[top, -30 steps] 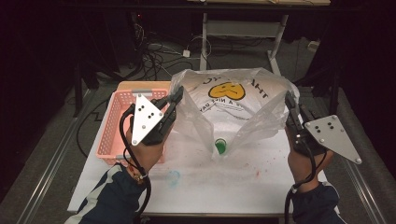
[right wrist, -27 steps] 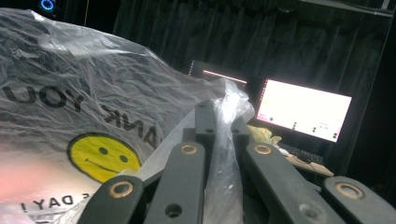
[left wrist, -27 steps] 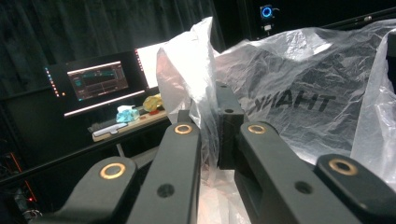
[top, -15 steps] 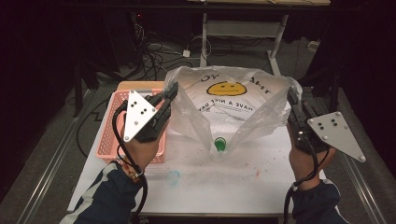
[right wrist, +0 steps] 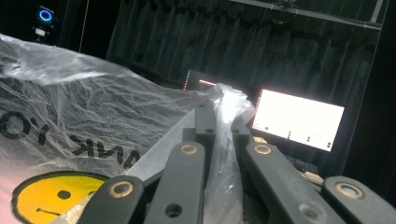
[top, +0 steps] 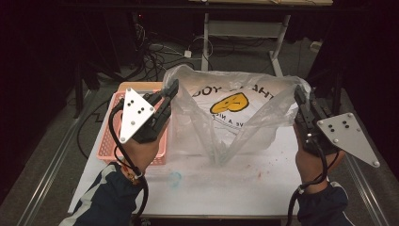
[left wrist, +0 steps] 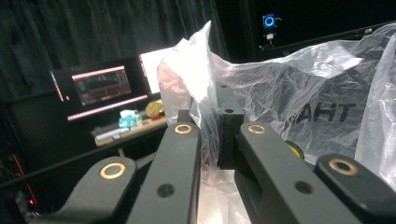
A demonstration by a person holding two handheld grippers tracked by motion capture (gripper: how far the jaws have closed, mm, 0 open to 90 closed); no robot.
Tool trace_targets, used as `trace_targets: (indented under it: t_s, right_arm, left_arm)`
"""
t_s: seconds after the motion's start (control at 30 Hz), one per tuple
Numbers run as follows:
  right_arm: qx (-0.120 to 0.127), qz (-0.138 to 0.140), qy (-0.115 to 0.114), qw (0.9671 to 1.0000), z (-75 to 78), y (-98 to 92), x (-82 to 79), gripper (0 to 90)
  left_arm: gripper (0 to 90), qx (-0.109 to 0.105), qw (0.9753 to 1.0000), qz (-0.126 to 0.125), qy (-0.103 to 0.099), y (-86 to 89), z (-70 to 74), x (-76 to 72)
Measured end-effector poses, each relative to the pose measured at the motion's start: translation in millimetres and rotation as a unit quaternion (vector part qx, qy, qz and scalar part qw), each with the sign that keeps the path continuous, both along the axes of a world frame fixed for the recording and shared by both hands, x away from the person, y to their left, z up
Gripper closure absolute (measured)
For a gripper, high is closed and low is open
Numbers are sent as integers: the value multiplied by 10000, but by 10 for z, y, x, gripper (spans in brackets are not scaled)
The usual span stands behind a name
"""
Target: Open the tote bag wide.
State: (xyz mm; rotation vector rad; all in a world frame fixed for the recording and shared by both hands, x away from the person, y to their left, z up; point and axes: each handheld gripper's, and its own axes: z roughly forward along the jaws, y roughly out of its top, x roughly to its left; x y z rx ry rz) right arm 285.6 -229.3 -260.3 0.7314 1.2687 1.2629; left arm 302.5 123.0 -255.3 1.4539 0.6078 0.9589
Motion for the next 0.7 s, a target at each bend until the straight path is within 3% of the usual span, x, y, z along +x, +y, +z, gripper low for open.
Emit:
trace_targets:
  t_s: [0.1,0.23,0.33,0.7]
  right_arm:
    - [-7,-3,48,10000,-18,-6,38,900]
    - [-88,-59,-12,9999,85,4,77,900]
    - [-52,-40,-105,9999,129,10,60,900]
    - [-196,41,88,9998,-57,101,126,900]
  left_arm:
    - [869,-2,10000,48,20,9,-16,44]
    - [870,-161,9998,106,-38,66,66,70]
    - [869,-112,9998,129,-139,57,58,43]
    - [868,55,10000,44,39,30,-195,114]
